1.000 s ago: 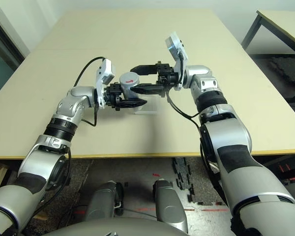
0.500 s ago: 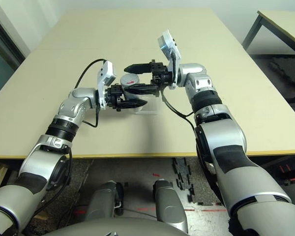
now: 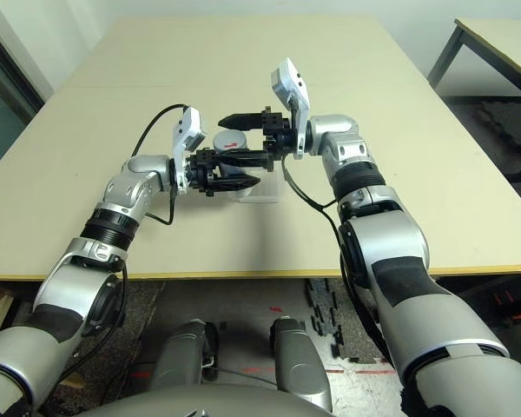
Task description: Pour the medicine from the bottle into the box.
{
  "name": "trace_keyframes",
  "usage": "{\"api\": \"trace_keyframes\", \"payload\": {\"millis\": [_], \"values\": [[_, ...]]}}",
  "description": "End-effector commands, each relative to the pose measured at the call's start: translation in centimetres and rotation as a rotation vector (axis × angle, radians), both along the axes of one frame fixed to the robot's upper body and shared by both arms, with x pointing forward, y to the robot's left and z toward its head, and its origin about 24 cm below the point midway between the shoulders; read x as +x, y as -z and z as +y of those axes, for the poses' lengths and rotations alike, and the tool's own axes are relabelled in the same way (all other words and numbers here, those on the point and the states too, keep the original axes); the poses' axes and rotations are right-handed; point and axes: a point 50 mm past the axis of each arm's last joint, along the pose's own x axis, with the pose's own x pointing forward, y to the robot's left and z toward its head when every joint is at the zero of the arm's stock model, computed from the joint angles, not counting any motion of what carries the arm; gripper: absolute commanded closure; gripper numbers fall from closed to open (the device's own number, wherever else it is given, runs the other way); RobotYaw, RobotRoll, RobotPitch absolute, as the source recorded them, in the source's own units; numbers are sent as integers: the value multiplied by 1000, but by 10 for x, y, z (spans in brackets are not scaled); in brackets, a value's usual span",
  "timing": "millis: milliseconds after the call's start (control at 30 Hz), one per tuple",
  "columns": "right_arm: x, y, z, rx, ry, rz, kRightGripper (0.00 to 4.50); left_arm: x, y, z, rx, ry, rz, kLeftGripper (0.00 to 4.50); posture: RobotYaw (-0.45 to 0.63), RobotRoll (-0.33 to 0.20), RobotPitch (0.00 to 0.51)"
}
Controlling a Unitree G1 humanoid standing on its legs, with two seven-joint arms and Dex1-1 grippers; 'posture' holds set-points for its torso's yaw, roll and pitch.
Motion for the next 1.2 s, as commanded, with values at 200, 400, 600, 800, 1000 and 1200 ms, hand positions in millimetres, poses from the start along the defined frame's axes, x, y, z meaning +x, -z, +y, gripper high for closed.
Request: {"api": "trace_keyframes", "payload": {"millis": [200,400,600,800,1000,1200], "values": [[8,-5,-23,15,136,35,0,-2,-6,-1,1,37,-27,1821,-177,0,75],[9,-3,-43,-13,195,45,0,-2,-7,3,2,28,-27,1821,-174,0,79],[11,-2,-61,-18,278,69,0,-2,-6,6,3,26,-25,1821,-173,0,78],[11,0,-76,-18,344,82,0,-2,-5,8,6,22,-25,1821,-172,0,76],[11,1,-82,-49,366,66,0,0,-6,11,11,12,-25,1821,-170,0,72],[6,-2,-80,-40,262,64,0,3,-6,16,20,-16,-30,1821,-169,0,68]]}}
